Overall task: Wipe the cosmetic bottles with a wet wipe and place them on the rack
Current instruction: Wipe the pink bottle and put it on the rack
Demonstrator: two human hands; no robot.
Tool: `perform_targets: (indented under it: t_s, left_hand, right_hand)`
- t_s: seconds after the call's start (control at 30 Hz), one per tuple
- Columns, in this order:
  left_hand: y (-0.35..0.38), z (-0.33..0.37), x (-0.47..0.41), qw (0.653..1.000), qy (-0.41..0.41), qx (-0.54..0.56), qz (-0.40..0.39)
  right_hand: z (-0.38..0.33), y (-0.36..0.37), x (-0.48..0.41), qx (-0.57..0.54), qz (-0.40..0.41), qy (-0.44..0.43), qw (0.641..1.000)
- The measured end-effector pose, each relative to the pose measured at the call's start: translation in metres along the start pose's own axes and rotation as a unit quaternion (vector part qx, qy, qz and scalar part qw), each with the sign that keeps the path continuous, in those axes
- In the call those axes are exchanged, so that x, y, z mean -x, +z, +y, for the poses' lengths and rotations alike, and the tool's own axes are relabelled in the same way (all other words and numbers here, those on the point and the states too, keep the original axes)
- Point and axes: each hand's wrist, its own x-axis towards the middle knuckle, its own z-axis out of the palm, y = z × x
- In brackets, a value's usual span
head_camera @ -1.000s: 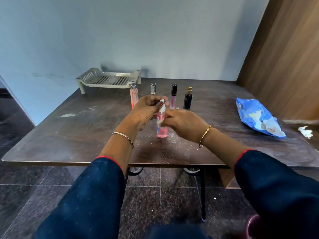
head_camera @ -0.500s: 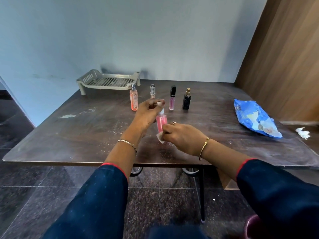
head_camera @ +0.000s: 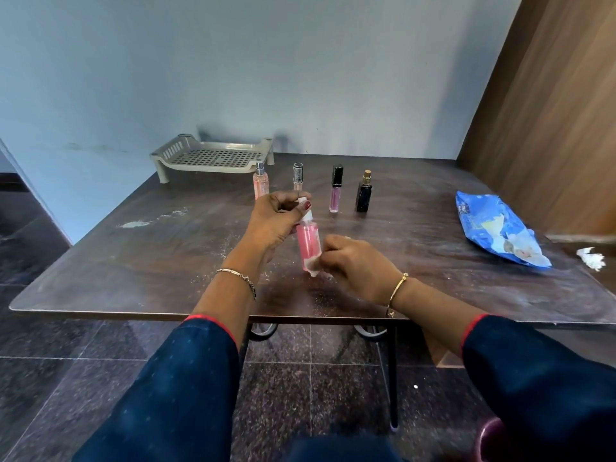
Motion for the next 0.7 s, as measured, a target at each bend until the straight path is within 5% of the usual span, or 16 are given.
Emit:
perform_targets:
  t_s: [0.13,0.37,0.7]
  left_hand:
    - [0.0,0.0,0.0,1.0,0.001,-0.002,-0.001]
    - [-0.003,0.003,0.001,1.0,0.004,0.008,-0.025]
    - [-0.003,0.003,0.002,0.998,-0.007,0.034,-0.044]
  right_hand:
    - [0.001,-0.007,-0.011,0.056,-0.052,-0.04,0.996]
    - [0.005,-0.018,-0.035,0.009,0.097,0.04,0.994]
    - [0.003,-0.011,-0.015,0.022,-0.049,-0.011,0.999]
